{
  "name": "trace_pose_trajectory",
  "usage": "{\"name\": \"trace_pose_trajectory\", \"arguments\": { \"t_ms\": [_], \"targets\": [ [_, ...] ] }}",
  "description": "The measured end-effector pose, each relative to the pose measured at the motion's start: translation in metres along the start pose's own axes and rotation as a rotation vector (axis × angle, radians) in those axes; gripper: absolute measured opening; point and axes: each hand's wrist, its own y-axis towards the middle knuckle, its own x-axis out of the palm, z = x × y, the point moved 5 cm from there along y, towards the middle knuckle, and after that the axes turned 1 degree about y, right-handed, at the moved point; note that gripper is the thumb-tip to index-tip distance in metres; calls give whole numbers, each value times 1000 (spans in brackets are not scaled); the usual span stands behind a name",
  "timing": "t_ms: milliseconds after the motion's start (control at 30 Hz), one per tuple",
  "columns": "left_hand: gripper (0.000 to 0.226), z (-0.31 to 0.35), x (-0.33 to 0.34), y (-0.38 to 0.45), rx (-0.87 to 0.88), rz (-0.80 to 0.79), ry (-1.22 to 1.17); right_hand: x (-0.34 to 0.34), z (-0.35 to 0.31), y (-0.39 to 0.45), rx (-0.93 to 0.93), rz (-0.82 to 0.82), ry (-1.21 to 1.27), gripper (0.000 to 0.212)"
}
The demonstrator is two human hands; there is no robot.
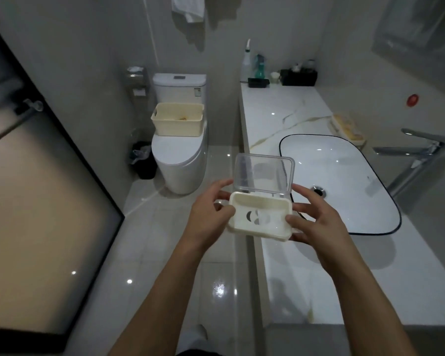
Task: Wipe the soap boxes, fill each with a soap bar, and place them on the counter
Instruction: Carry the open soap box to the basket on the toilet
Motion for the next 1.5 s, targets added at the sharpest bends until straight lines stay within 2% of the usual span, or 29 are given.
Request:
{"name": "trace_pose_trajectory", "arguments": {
  "t_ms": [300,667,933,1167,1500],
  "targets": [
    [65,-24,-61,117,-20,-113,25,73,-5,93,41,92,-21,65],
    [67,-63,-131,222,-64,30,-5,158,-10,229,17,-53,-42,62],
    [61,-81,-187,334,-101,207,25,229,-14,376,16,-234,-17,63],
    [57,-82,-218,444,-166,315,28,273,-37,506,31,-315,-33,64],
    [59,-123,-248,555,-220,319,32,318,-22,618,91,-327,-69,64]
  ]
}}
